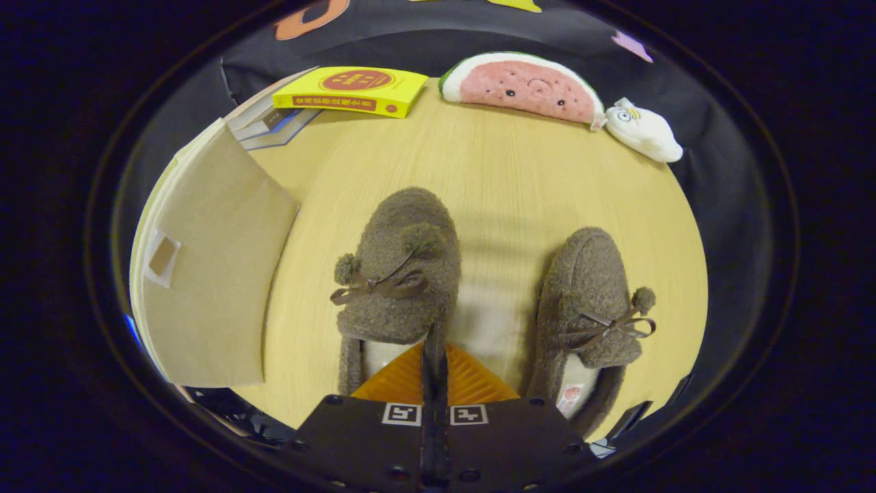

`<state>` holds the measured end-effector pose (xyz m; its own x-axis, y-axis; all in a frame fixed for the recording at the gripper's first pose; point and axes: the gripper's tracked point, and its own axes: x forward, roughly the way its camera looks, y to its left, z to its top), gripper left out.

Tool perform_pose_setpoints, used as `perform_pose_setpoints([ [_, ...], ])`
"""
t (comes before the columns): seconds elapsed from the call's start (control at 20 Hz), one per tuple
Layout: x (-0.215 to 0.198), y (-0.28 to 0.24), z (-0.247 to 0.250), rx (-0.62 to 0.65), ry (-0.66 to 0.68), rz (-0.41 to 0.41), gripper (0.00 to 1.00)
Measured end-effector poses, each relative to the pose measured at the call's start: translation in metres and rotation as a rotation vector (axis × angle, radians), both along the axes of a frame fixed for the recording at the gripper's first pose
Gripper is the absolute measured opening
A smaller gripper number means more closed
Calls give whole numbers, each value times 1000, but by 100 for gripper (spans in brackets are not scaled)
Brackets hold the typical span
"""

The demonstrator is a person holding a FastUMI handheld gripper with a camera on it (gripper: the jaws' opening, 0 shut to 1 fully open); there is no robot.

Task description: Open the storage box then place both shoes into the box .Put the left shoe in first, then the right shoe, with the right side of both shoes facing outward in a uniform manner.

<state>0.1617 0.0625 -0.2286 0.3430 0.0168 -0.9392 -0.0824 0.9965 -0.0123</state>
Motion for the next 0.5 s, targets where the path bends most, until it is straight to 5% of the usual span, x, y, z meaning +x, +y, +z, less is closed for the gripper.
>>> perform_pose_setpoints([
  [0.5,-28,16,80,165,-41,-88,0],
])
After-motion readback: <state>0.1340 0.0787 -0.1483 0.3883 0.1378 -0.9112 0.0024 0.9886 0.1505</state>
